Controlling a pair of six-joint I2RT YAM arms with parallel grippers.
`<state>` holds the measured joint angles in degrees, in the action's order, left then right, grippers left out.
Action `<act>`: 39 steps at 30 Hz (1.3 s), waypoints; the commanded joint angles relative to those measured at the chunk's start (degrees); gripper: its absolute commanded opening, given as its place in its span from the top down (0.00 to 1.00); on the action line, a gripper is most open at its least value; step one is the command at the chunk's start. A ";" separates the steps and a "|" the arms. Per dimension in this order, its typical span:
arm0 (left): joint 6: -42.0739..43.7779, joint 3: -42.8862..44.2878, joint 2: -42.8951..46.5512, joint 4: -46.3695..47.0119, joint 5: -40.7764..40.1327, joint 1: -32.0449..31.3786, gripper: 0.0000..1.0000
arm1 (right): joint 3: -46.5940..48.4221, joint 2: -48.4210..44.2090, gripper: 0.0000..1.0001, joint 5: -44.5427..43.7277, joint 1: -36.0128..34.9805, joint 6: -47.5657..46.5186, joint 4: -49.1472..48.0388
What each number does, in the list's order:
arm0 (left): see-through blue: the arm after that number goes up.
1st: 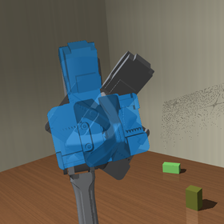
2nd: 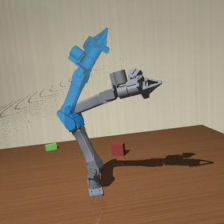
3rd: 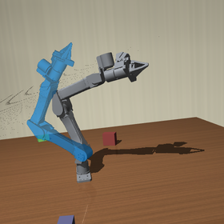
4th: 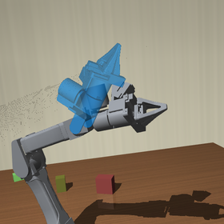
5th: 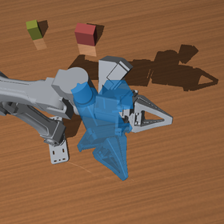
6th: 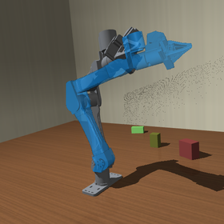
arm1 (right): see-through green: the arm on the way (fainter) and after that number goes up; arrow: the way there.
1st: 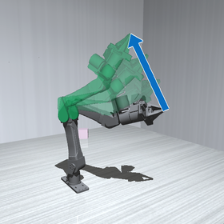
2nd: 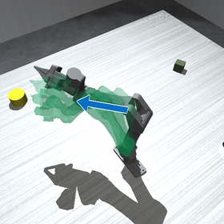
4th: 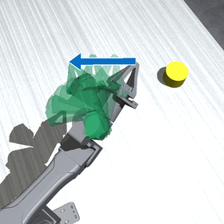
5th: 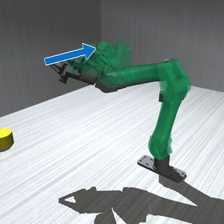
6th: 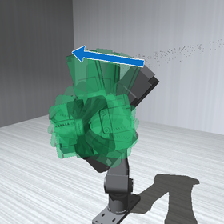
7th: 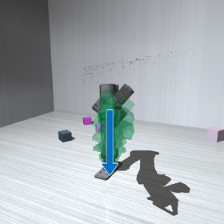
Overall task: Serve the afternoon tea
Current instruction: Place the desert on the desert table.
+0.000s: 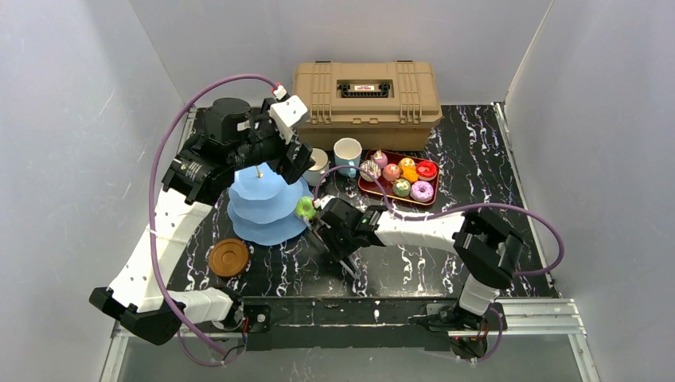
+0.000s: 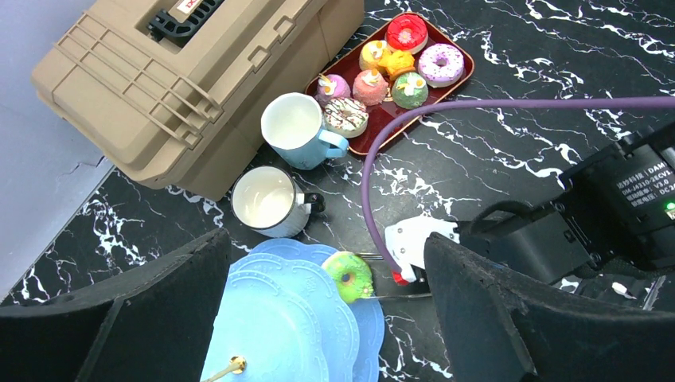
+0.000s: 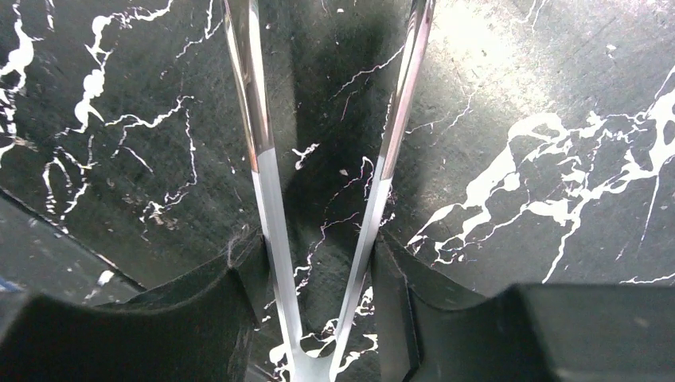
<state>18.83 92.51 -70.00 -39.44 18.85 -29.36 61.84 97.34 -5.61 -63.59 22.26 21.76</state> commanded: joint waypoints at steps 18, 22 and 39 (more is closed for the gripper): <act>-0.44 -0.07 1.61 0.71 0.92 0.49 0.11 | 1.22 1.46 0.30 -8.45 -4.26 -2.84 -5.15; -0.46 -0.37 1.63 0.86 0.97 0.58 0.11 | 0.05 0.93 0.32 -8.69 -4.28 -2.50 -5.70; -0.44 0.65 1.35 0.68 1.28 0.69 0.11 | -7.14 -0.77 0.26 -7.90 -4.50 -1.87 -12.39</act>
<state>18.83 92.36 -69.95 -39.03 18.92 -28.97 56.53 98.06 -13.41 -67.64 19.73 13.43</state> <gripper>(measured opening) 0.894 0.742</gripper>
